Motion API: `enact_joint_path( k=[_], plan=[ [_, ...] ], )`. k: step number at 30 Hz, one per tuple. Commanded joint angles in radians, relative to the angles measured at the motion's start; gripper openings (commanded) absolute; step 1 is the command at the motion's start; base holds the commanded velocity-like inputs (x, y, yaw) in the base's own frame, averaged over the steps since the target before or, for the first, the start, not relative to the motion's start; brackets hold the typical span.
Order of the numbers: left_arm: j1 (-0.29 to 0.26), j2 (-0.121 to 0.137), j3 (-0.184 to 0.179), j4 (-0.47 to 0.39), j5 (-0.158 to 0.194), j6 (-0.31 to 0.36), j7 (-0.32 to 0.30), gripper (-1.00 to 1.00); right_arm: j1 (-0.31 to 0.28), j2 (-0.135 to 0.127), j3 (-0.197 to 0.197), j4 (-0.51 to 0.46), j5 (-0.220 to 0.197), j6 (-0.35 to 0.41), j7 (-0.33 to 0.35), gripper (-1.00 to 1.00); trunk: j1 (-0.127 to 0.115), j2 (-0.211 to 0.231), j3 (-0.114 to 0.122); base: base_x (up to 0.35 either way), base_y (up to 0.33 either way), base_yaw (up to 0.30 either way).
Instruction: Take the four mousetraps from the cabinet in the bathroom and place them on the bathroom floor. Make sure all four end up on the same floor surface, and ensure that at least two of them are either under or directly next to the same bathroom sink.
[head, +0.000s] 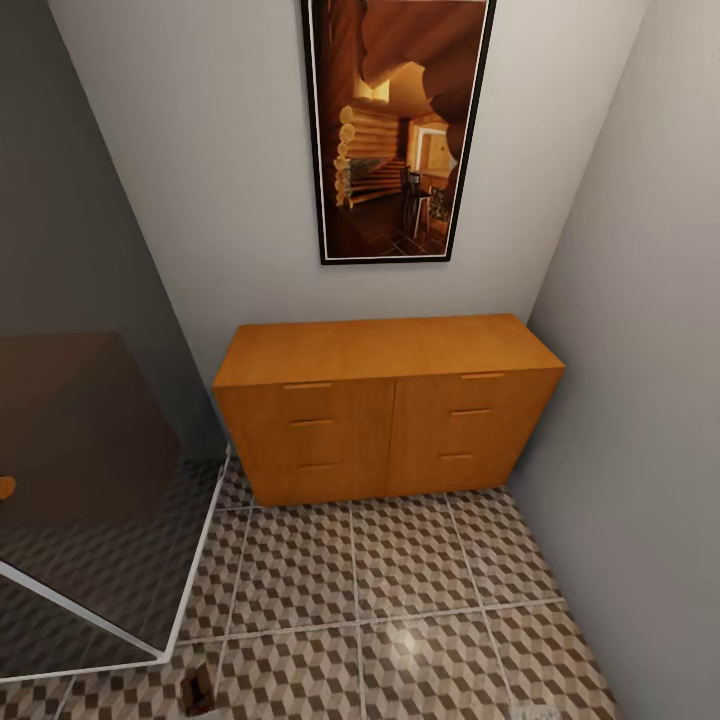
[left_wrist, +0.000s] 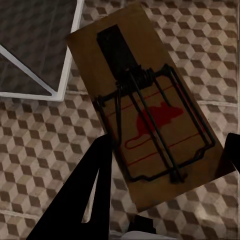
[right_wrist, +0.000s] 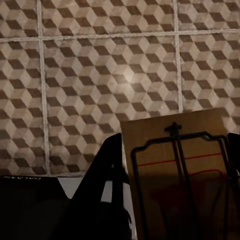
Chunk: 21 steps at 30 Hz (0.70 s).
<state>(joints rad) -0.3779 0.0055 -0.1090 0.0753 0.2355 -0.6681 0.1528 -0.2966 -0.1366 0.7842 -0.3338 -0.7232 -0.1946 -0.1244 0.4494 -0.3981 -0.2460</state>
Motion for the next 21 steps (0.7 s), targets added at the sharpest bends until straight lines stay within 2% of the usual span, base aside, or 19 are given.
enact_joint_path(
  k=[1,2,8,21],
  plan=[
    [0.004,-0.001,-0.009,0.004,0.004,-0.022,0.004,-1.00,-0.001,-0.001,0.009,-0.004,-0.010,-0.001,-0.005,-1.00,0.001,-0.002,-0.002,0.000,0.000,0.000],
    [0.024,-0.003,-0.009,0.003,0.002,-0.069,0.004,-1.00,-0.001,-0.002,0.009,-0.009,-0.010,-0.006,-0.005,-1.00,0.001,-0.002,-0.002,0.000,0.000,0.000],
    [0.033,-0.003,-0.009,0.003,0.001,-0.089,0.005,-1.00,-0.001,-0.004,0.012,0.007,-0.009,-0.139,-0.003,-1.00,0.001,-0.002,-0.002,0.000,0.000,0.000],
    [0.034,-0.004,-0.009,0.003,0.001,-0.086,0.005,-1.00,-0.001,-0.004,0.013,0.029,-0.008,-0.168,-0.003,-1.00,0.001,-0.002,-0.002,0.000,0.000,0.000]
  ],
)
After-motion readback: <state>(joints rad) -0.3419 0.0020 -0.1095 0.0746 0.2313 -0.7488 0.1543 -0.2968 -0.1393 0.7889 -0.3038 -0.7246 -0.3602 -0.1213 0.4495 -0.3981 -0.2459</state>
